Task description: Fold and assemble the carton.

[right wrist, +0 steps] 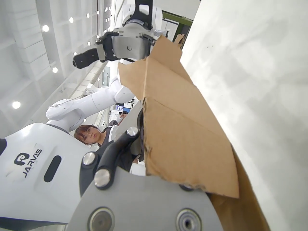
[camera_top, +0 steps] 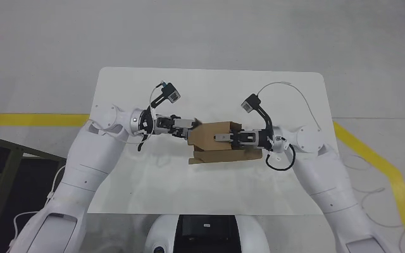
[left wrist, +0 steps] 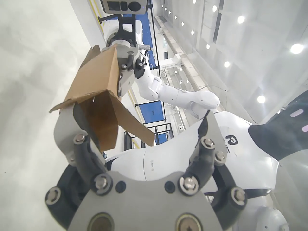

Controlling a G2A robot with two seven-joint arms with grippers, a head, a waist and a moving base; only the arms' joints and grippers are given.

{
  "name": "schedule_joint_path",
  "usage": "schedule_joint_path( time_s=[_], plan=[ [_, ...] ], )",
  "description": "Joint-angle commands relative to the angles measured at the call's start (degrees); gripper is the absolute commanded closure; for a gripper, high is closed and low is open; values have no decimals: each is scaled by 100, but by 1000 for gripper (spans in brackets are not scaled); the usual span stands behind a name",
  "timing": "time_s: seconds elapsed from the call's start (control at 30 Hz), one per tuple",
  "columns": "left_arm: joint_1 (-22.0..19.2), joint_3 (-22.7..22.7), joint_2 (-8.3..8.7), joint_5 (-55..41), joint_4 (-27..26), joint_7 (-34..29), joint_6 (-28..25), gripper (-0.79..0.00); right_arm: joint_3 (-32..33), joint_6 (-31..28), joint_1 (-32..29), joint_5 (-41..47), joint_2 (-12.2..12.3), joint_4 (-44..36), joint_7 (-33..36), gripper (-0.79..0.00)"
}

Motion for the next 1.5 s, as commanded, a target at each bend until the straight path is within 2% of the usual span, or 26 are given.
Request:
schedule_joint_path(
  time_s=[0.0, 0.53, 1.0, 1.23, 1.47],
  plan=[
    [-29, 3, -2, 15, 32, 41, 6, -785, -40, 12, -14, 39, -3, -30, 42, 0],
    [-76, 40, 5, 175, -10, 203, -35, -785, -349, 69, 70, 192, -36, 16, 300, 0],
    [-70, 116, -3, 95, -94, 135, -32, -785, -565, 41, 194, 285, -88, 151, 258, 0],
    [-56, 16, 29, 279, -67, 340, -120, -785, -463, -5, 214, 310, -67, 204, 203, 0],
    [139, -199, 93, 321, -388, 500, -226, -785, -237, 43, 150, 227, -17, 217, -128, 0]
  ],
)
